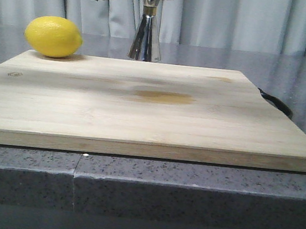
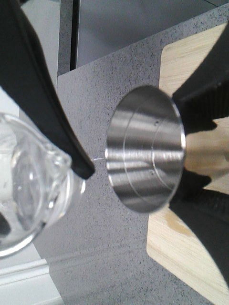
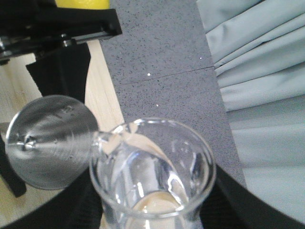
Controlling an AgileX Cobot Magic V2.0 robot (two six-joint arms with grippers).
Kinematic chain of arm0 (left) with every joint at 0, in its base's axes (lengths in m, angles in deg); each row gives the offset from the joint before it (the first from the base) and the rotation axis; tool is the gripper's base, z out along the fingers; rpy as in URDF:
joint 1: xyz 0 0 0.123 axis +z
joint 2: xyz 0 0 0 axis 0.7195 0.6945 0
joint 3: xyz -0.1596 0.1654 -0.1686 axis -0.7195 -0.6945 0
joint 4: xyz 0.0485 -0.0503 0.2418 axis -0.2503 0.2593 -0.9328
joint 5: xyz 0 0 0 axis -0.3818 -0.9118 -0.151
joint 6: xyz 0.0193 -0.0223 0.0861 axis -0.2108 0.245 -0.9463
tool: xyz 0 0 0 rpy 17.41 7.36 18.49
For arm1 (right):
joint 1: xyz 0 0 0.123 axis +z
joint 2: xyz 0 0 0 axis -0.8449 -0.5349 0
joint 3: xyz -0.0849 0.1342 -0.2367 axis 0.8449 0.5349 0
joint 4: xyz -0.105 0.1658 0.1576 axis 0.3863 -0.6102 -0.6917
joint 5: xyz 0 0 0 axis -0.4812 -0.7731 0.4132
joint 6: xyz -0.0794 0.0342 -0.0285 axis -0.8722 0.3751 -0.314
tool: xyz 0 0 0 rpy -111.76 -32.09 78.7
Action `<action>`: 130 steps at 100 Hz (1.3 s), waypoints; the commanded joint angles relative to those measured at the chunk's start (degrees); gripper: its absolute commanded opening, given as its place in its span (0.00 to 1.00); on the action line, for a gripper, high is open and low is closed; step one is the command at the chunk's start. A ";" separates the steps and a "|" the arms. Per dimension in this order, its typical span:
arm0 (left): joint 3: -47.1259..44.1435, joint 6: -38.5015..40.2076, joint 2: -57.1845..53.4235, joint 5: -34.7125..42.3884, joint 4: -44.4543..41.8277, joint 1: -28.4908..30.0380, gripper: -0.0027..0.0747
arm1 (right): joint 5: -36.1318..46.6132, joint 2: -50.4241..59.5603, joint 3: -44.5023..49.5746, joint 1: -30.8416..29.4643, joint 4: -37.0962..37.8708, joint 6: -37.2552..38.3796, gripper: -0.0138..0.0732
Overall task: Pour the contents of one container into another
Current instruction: 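Pour the clear liquid from the beaker into the held jigger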
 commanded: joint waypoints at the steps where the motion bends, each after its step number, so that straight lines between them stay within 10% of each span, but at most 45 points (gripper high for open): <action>1: 1.79 0.51 -2.58 -6.08 4.06 -0.44 0.36 | 3.24 2.11 -2.25 0.13 3.75 -1.95 0.53; 130: 1.79 0.51 -2.58 -6.08 4.06 -0.44 0.36 | 6.39 2.11 -2.25 0.13 5.97 -17.56 0.53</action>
